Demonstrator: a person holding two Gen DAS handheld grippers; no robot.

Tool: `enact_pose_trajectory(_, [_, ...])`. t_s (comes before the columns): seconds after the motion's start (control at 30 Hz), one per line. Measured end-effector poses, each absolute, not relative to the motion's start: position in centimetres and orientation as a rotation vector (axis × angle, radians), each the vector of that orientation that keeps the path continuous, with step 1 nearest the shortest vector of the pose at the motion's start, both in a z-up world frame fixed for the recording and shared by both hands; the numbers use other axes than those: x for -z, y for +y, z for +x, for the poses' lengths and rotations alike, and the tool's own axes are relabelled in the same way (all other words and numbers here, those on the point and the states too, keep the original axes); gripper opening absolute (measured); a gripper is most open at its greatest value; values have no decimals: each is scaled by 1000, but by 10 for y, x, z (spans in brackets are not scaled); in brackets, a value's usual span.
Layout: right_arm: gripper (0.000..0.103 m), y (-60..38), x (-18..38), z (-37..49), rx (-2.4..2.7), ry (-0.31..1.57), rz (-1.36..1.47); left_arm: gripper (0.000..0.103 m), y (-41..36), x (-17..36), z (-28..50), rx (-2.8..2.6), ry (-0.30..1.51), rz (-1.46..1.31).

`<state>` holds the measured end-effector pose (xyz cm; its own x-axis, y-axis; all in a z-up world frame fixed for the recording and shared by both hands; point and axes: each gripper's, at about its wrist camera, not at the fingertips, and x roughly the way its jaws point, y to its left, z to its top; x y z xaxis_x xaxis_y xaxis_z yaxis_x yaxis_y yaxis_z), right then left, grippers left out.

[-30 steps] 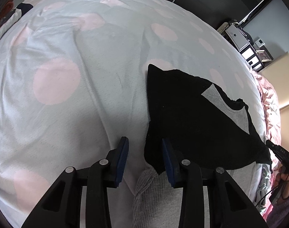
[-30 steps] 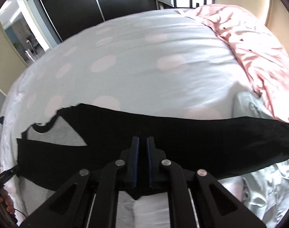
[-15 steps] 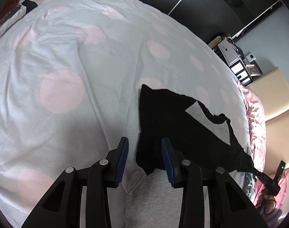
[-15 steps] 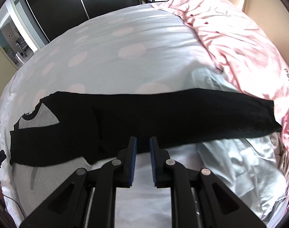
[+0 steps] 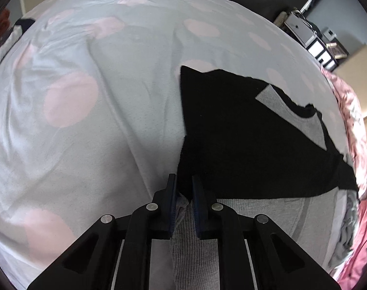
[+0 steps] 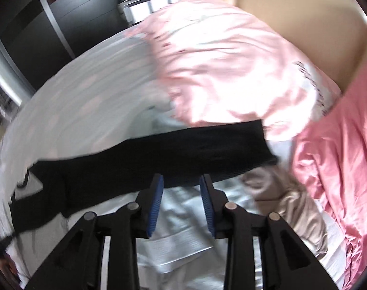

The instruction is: Fold clothes

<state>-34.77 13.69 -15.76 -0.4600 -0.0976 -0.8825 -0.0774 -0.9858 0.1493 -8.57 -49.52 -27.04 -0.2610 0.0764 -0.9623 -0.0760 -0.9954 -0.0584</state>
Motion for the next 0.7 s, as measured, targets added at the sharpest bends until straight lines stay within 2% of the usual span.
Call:
enact_pose_trajectory(0.03, [31, 154, 159, -352, 2686, -309, 1633, 17, -495, 269, -85, -2437, 7, -1839])
enact_pose_trajectory(0.13, [31, 200, 170, -361, 2740, -462, 1659, 36, -498, 263, -82, -2491, 18, -1810])
enact_pose_trajectory(0.3, [31, 245, 197, -386, 2743, -606, 1712, 37, -501, 256, -77, -2578, 49, -1763])
enact_pose_trajectory(0.4, [31, 253, 217, -400, 2711, -642, 1735, 37, -500, 256, -72, -2595, 60, -1751])
enact_pose_trajectory(0.53, [32, 256, 249, -407, 2608, -793, 1776, 37, -494, 255, -73, -2618, 114, -1750])
enact_pose_trajectory(0.6, [33, 251, 254, -407, 2611, -784, 1768, 37, -490, 258, -74, -2618, 144, -1749])
enact_pose_trajectory(0.67, [25, 243, 249, -409, 2649, -667, 1762, 37, -490, 259, -74, -2615, 177, -1750])
enact_pose_trajectory(0.7, [12, 240, 244, -410, 2667, -619, 1751, 37, -489, 260, -73, -2613, 194, -1750])
